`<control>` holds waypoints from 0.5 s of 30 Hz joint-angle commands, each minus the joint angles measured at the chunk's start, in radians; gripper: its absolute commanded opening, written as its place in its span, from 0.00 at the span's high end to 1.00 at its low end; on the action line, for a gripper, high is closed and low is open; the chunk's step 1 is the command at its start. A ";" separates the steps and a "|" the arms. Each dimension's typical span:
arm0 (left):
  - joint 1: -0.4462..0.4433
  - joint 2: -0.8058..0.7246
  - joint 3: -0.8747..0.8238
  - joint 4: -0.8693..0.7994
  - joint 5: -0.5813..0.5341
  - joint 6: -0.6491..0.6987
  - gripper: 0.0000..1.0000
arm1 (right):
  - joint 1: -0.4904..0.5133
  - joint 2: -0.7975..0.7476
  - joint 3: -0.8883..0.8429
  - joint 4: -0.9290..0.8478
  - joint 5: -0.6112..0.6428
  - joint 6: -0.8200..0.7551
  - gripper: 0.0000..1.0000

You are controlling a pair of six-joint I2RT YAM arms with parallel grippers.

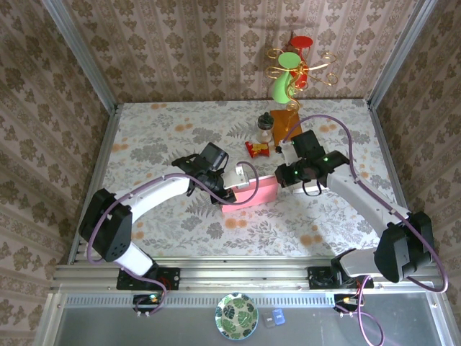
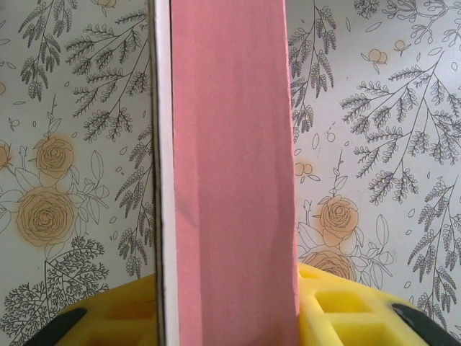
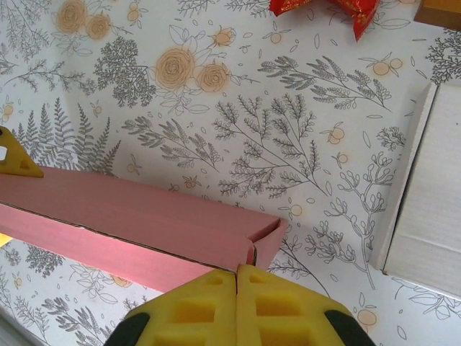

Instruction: Fold the paper box

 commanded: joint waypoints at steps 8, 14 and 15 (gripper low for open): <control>0.009 0.020 0.031 -0.037 0.022 0.017 0.66 | 0.045 -0.001 0.000 -0.027 0.119 -0.005 1.00; 0.022 0.026 0.036 -0.029 0.024 -0.001 0.66 | 0.091 -0.027 -0.046 0.012 0.203 0.024 1.00; 0.023 0.027 0.038 -0.030 0.023 -0.003 0.67 | 0.096 -0.032 -0.057 0.021 0.213 0.031 1.00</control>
